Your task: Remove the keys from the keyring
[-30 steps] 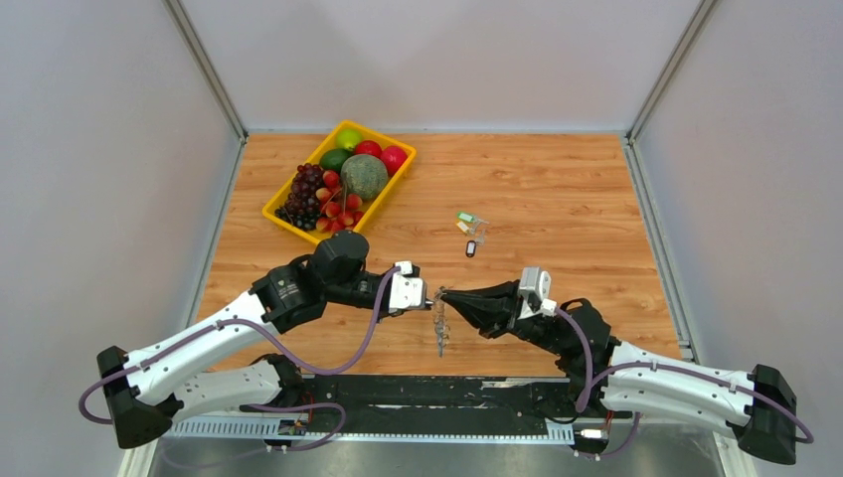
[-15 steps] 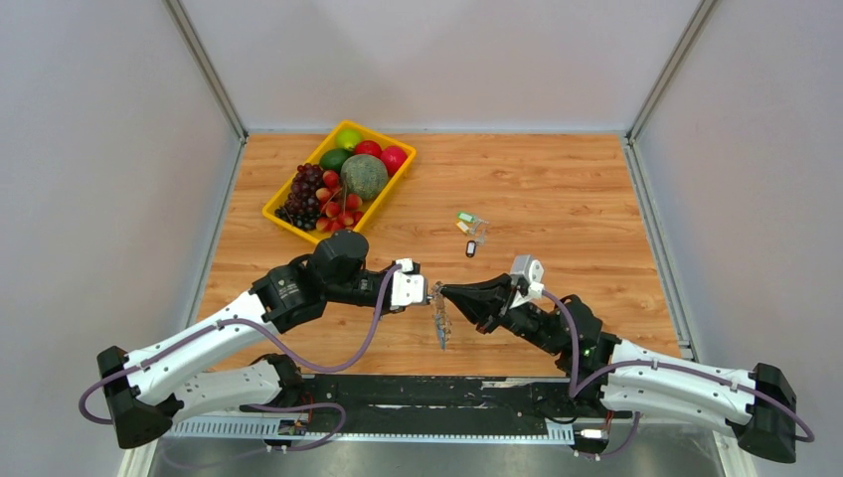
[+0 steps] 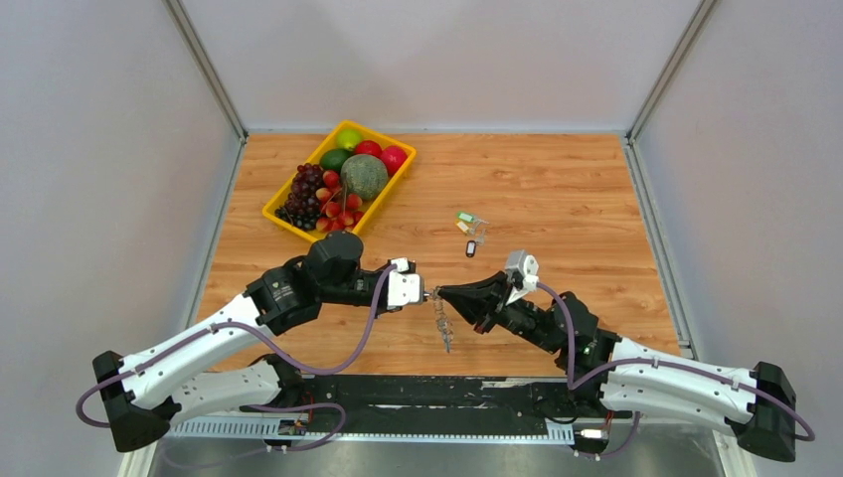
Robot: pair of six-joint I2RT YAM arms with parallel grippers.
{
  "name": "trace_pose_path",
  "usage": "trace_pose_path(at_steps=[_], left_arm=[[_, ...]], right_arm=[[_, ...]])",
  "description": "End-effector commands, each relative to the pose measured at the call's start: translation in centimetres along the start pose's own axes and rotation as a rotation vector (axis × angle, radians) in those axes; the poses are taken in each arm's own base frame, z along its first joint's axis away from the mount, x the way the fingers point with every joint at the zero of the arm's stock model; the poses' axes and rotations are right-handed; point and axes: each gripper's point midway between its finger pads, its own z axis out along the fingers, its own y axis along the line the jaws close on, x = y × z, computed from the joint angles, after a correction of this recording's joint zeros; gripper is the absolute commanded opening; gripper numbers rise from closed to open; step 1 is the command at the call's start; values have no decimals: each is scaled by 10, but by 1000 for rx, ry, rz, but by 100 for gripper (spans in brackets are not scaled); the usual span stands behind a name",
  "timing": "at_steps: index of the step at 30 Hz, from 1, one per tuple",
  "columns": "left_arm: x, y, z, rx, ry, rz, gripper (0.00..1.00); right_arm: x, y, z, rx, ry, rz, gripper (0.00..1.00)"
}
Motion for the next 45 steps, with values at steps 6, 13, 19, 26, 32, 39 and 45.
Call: trace_pose_path(at_steps=[6,13,19,26,32,39,45], left_arm=[[-18,-4,-10,7,-63,47,0],[-18,-3,-11,-1,-63,50,0],[-18,-2,-11,-8,-61,51,0],[-18,0,-12,-19,-59,51,0],[-16,1,-11,-24,-51,49,0],[-14,2,-10,-28,-46,47,0],[-14,-1,-9,-9,-49,46,0]], right_arm=[[1,-3,8,27,40,17,0],[9,6,13,-17,94,25,0],[13,6,12,-17,108,23,0],[12,6,7,-17,102,33,0],[12,16,7,-69,120,38,0],[0,21,-4,-117,29,20,0],[-26,29,-17,-171,-129,-2,0]])
